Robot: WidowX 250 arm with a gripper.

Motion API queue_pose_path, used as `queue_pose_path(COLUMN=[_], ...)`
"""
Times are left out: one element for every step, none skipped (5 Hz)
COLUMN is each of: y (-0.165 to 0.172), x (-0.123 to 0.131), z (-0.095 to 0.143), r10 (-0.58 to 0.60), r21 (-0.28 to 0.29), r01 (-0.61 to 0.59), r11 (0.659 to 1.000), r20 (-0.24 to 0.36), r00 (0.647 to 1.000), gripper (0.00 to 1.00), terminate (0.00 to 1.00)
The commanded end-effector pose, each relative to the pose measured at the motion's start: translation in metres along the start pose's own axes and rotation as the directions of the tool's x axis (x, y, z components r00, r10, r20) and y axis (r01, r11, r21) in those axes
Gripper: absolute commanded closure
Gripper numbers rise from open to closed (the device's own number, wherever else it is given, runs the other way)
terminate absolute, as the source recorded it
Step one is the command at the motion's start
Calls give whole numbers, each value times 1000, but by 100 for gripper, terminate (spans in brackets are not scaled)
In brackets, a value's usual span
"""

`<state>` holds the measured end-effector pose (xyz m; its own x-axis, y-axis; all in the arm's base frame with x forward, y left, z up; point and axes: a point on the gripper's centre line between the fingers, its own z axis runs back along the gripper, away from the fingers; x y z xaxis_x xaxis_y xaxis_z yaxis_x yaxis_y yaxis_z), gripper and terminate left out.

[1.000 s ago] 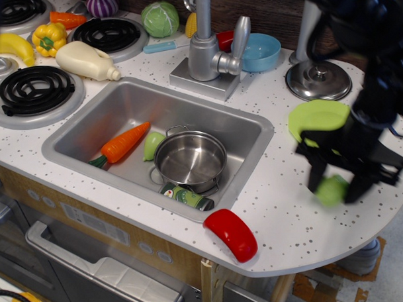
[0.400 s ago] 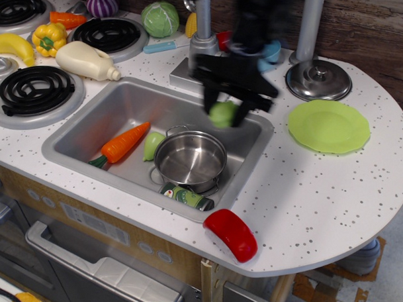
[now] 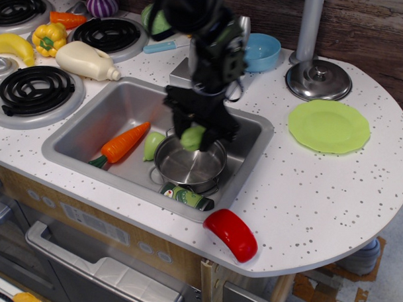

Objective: Put broccoli in pot or pan

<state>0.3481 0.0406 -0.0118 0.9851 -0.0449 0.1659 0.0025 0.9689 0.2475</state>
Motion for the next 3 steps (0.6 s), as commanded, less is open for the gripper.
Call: queue_pose_path(y=[2,2,2], x=[6,6,6], z=[9,9,9], r10=[-32,-32,-32], r21=[2,2,2], r01=[32,32,32], r11=[999,999,999], r20=[68,68,68], r00=[997,997,997], gripper=[0,0,0], terminate=[0,0,100])
